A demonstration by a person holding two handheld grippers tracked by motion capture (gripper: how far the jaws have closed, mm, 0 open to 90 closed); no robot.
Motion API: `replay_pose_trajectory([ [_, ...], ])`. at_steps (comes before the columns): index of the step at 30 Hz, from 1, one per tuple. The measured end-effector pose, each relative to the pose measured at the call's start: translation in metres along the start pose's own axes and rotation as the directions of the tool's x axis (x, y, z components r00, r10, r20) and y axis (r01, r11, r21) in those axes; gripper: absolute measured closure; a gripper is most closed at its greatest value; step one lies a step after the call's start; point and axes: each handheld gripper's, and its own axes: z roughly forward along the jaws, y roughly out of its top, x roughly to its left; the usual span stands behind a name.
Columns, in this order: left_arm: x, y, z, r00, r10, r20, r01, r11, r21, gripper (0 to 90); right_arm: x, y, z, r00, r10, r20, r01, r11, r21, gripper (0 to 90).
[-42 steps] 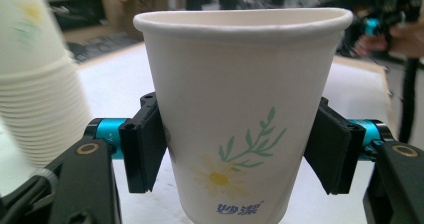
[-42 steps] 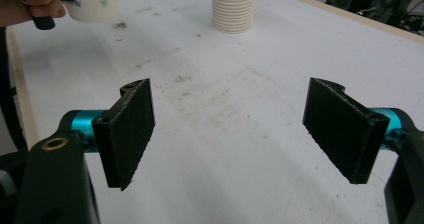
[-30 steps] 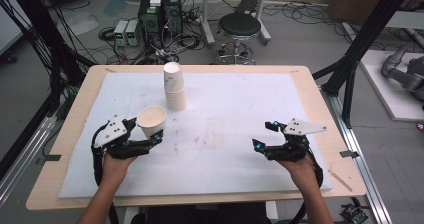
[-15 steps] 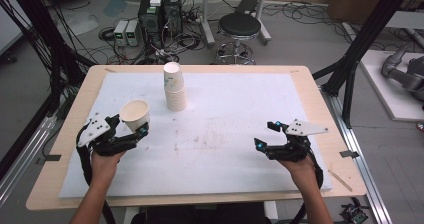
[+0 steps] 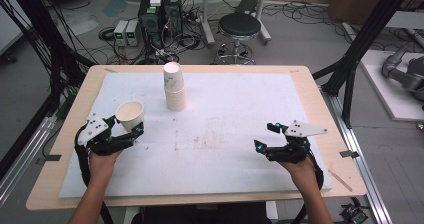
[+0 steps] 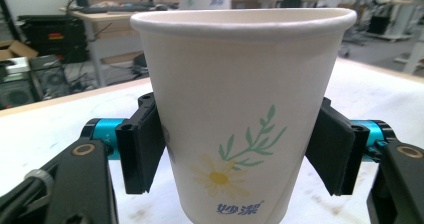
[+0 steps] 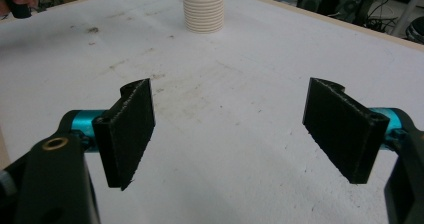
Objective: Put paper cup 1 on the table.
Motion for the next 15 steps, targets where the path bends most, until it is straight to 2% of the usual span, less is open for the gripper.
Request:
replay_pose_trajectory([
  [1, 0.001, -0.002, 0.000, 0.9998, 0.012, -0.013, -0.012, 0.9998, 0.014, 30.6, 0.000, -0.001, 0.000, 1.0000, -0.001, -0.001, 0.001, 1.000, 0.000, 21.1],
  [6, 0.004, -0.008, 0.001, 0.9995, 0.010, -0.029, -0.009, 0.9996, 0.026, 30.6, 0.001, -0.003, 0.000, 1.0000, -0.001, -0.002, 0.001, 1.000, 0.002, 21.1],
  [8, 0.008, -0.011, 0.001, 0.9996, -0.003, -0.028, 0.003, 0.9996, 0.029, 30.6, 0.002, -0.003, 0.001, 1.0000, 0.003, -0.005, -0.002, 1.000, 0.004, 21.1],
  [14, 0.016, -0.019, 0.001, 0.9975, -0.024, -0.067, 0.028, 0.9979, 0.059, 30.4, 0.003, -0.005, 0.001, 1.0000, 0.002, -0.004, -0.002, 1.000, 0.011, 21.1],
  [15, 0.017, -0.021, 0.002, 0.9963, -0.021, -0.084, 0.029, 0.9961, 0.084, 30.4, 0.002, -0.005, 0.000, 1.0000, 0.001, -0.003, -0.001, 1.000, 0.008, 21.1],
])
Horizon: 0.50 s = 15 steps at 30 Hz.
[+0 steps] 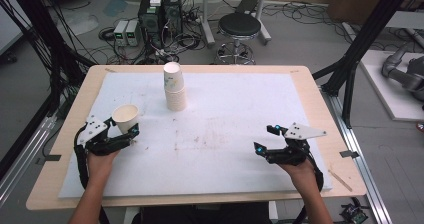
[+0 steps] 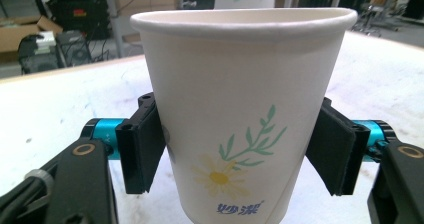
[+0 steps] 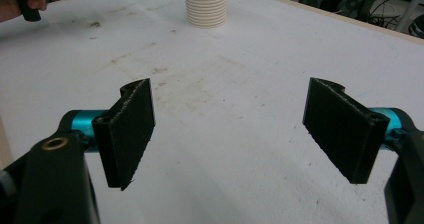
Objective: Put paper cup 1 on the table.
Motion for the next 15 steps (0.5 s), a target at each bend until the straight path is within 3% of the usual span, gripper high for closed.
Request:
replay_pose_trajectory([
  [4, 0.002, -0.003, 0.002, 0.9968, 0.023, -0.077, -0.016, 0.9959, 0.089, 30.5, -0.001, 0.000, 0.000, 1.0000, -0.001, 0.002, 0.001, 1.000, 0.000, 21.1],
  [6, 0.003, -0.004, 0.002, 0.9957, 0.027, -0.089, -0.017, 0.9937, 0.111, 30.6, -0.001, -0.001, -0.001, 1.0000, 0.004, 0.004, -0.004, 1.000, 0.000, 21.1],
  [7, 0.004, -0.005, 0.003, 0.9950, 0.026, -0.096, -0.013, 0.9911, 0.132, 30.6, -0.001, -0.001, -0.001, 1.0000, 0.004, 0.004, -0.004, 1.000, 0.000, 21.1],
  [8, 0.005, -0.008, 0.006, 0.9934, 0.029, -0.111, -0.007, 0.9814, 0.192, 30.6, -0.001, 0.000, -0.001, 1.0000, 0.003, 0.004, -0.003, 1.000, 0.000, 21.1],
  [10, 0.004, -0.009, 0.008, 0.9925, 0.032, -0.118, -0.004, 0.9736, 0.228, 30.8, -0.001, 0.000, -0.001, 1.0000, 0.001, 0.002, -0.001, 1.000, 0.000, 21.1],
  [11, 0.004, -0.009, 0.008, 0.9925, 0.032, -0.118, -0.004, 0.9736, 0.228, 30.8, -0.001, 0.000, -0.001, 1.0000, 0.001, 0.003, -0.001, 1.000, 0.000, 21.1],
  [12, 0.004, -0.011, 0.008, 0.9916, 0.039, -0.123, -0.005, 0.9657, 0.260, 30.9, 0.000, 0.000, -0.001, 1.0000, 0.002, 0.001, -0.002, 1.000, 0.000, 21.1],
  [15, 0.003, -0.011, 0.004, 0.9914, 0.025, -0.128, 0.010, 0.9632, 0.268, 31.1, 0.001, 0.001, 0.000, 1.0000, -0.003, -0.003, 0.003, 1.000, 0.001, 21.1],
])
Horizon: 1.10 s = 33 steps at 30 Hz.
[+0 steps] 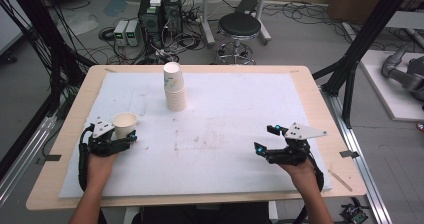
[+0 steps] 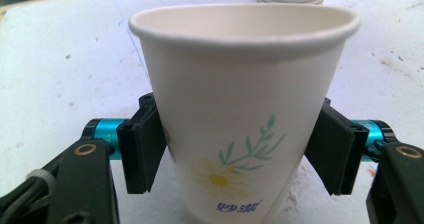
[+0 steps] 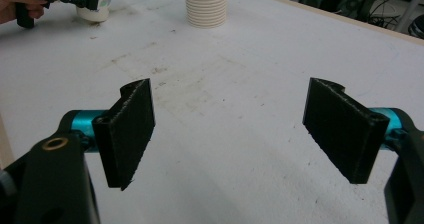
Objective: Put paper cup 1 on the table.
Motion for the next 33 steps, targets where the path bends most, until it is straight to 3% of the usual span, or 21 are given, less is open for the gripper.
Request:
replay_pose_trajectory([
  [11, 0.001, -0.006, -0.007, 0.9975, -0.069, 0.014, 0.068, 0.9959, 0.060, 26.6, 0.000, 0.001, 0.000, 1.0000, -0.003, -0.006, 0.003, 1.000, 0.009, 21.2],
  [17, 0.004, -0.010, -0.028, 0.9947, -0.102, 0.013, 0.102, 0.9946, 0.019, 17.9, -0.001, 0.002, -0.002, 1.0000, -0.004, 0.003, 0.004, 1.000, 0.004, 21.2],
  [24, 0.009, -0.013, -0.048, 0.9950, -0.083, 0.057, 0.085, 0.9951, -0.050, 16.8, -0.001, 0.004, -0.006, 0.9999, -0.003, 0.011, 0.003, 1.000, -0.008, 21.2],
  [27, 0.012, -0.008, -0.062, 0.9941, -0.077, 0.077, 0.088, 0.9853, -0.147, 16.8, -0.002, 0.005, -0.008, 0.9998, -0.007, 0.019, 0.007, 1.000, -0.008, 21.1],
  [28, 0.012, -0.008, -0.062, 0.9941, -0.077, 0.077, 0.088, 0.9853, -0.147, 16.9, -0.002, 0.005, -0.008, 0.9998, -0.007, 0.019, 0.007, 1.000, -0.008, 21.1],
  [29, 0.012, -0.003, -0.070, 0.9922, -0.079, 0.096, 0.098, 0.9703, -0.221, 16.8, -0.002, 0.005, -0.009, 0.9995, -0.009, 0.030, 0.010, 1.000, -0.003, 21.1],
  [31, 0.010, 0.003, -0.076, 0.9914, -0.066, 0.113, 0.095, 0.9561, -0.277, 16.9, -0.003, 0.005, -0.010, 0.9991, -0.006, 0.042, 0.006, 1.000, 0.005, 21.1],
  [32, 0.010, 0.003, -0.076, 0.9914, -0.066, 0.113, 0.095, 0.9561, -0.277, 16.9, -0.003, 0.005, -0.010, 0.9991, -0.006, 0.042, 0.006, 1.000, 0.005, 21.1],
  [33, 0.006, 0.014, -0.081, 0.9898, -0.050, 0.133, 0.091, 0.9422, -0.323, 16.8, -0.004, 0.005, -0.010, 0.9979, -0.007, 0.065, 0.006, 1.000, 0.019, 21.0],
])
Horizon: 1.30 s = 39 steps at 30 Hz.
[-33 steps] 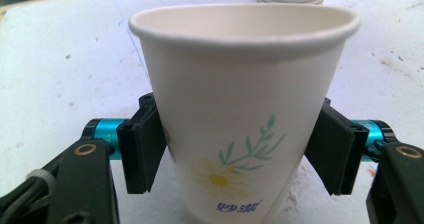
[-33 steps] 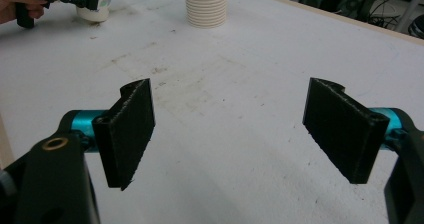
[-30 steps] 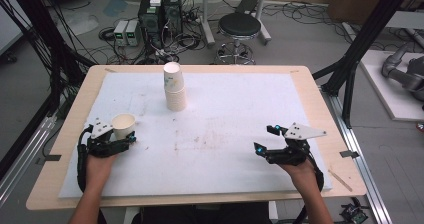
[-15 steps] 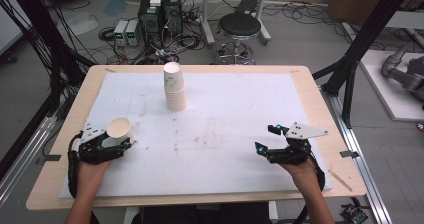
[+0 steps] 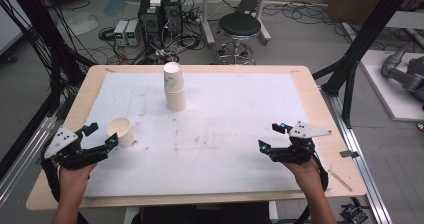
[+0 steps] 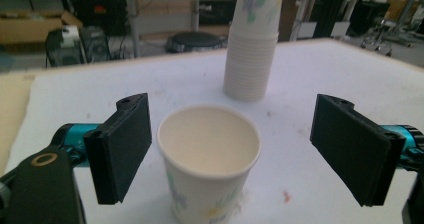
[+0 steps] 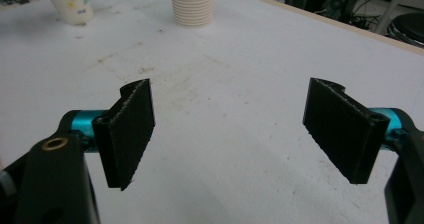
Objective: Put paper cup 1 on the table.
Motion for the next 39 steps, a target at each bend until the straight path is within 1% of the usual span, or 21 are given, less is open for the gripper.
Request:
replay_pose_trajectory([
  [1, -0.002, 0.003, 0.000, 0.9999, -0.001, 0.016, 0.001, 0.9999, -0.015, 16.8, 0.000, 0.000, 0.000, 0.9999, 0.001, 0.011, -0.001, 1.000, 0.003, 20.9],
  [2, -0.006, 0.007, 0.002, 0.9991, 0.000, 0.042, 0.002, 0.9994, -0.034, 16.8, -0.001, 0.000, 0.000, 0.9999, 0.006, 0.016, -0.006, 1.000, 0.009, 20.8],
  [3, -0.009, 0.009, 0.004, 0.9982, 0.004, 0.060, -0.001, 0.9993, -0.038, 16.8, -0.002, 0.000, 0.000, 0.9997, 0.013, 0.019, -0.013, 1.000, 0.013, 20.8],
  [6, -0.021, 0.017, 0.014, 0.9917, 0.029, 0.126, -0.024, 0.9991, -0.036, 16.8, -0.002, 0.003, 0.001, 0.9995, 0.025, 0.021, -0.025, 1.000, 0.014, 20.7],
  [8, -0.028, 0.021, 0.022, 0.9863, 0.031, 0.162, -0.025, 0.9988, -0.043, 16.7, -0.002, 0.006, 0.001, 0.9994, 0.024, 0.023, -0.025, 1.000, 0.013, 20.7],
  [11, -0.036, 0.026, 0.033, 0.9795, 0.024, 0.200, -0.013, 0.9983, -0.057, 16.8, 0.000, 0.009, -0.001, 0.9993, 0.021, 0.029, -0.022, 1.000, 0.010, 20.7],
  [12, -0.038, 0.027, 0.036, 0.9784, 0.023, 0.206, -0.011, 0.9984, -0.056, 16.8, 0.001, 0.009, -0.002, 0.9992, 0.020, 0.036, -0.020, 1.000, 0.010, 20.7],
  [15, -0.044, 0.029, 0.047, 0.9725, 0.011, 0.233, 0.000, 0.9988, -0.048, 16.9, 0.002, 0.010, -0.005, 0.9990, 0.016, 0.041, -0.017, 1.000, 0.008, 20.7],
  [17, -0.047, 0.028, 0.051, 0.9698, 0.007, 0.244, 0.004, 0.9990, -0.045, 17.0, 0.002, 0.008, -0.008, 0.9990, 0.022, 0.039, -0.023, 1.000, 0.006, 20.7],
  [18, -0.047, 0.028, 0.053, 0.9696, 0.009, 0.245, 0.002, 0.9991, -0.043, 17.0, 0.002, 0.007, -0.009, 0.9989, 0.024, 0.040, -0.025, 1.000, 0.007, 20.7],
  [20, -0.048, 0.026, 0.055, 0.9696, 0.014, 0.244, -0.006, 0.9994, -0.034, 17.0, 0.000, 0.005, -0.010, 0.9985, 0.034, 0.044, -0.034, 0.999, 0.002, 19.6],
  [24, -0.048, 0.022, 0.057, 0.9723, 0.020, 0.233, -0.015, 0.9996, -0.024, 17.0, -0.001, 0.003, -0.009, 0.9975, 0.051, 0.049, -0.052, 0.999, 0.007, 19.6],
  [27, -0.047, 0.020, 0.059, 0.9726, 0.013, 0.232, -0.007, 0.9997, -0.023, 17.0, -0.001, 0.003, -0.009, 0.9975, 0.051, 0.048, -0.052, 0.999, 0.005, 19.6],
  [28, -0.046, 0.019, 0.059, 0.9719, 0.010, 0.235, -0.006, 0.9998, -0.017, 17.0, -0.001, 0.003, -0.009, 0.9976, 0.051, 0.046, -0.051, 0.999, 0.002, 19.5],
  [33, -0.048, 0.019, 0.060, 0.9720, 0.009, 0.235, -0.006, 0.9998, -0.017, 17.1, -0.001, 0.002, -0.011, 0.9971, 0.055, 0.053, -0.056, 0.998, 0.005, 19.5],
  [35, -0.049, 0.019, 0.059, 0.9716, 0.014, 0.236, -0.010, 0.9998, -0.017, 17.1, -0.001, 0.002, -0.012, 0.9972, 0.049, 0.056, -0.049, 0.999, 0.002, 19.5],
  [39, -0.051, 0.018, 0.060, 0.9693, 0.015, 0.245, -0.015, 0.9999, -0.004, 17.1, -0.001, 0.003, -0.011, 0.9979, 0.044, 0.048, -0.044, 0.999, 0.001, 19.5],
])
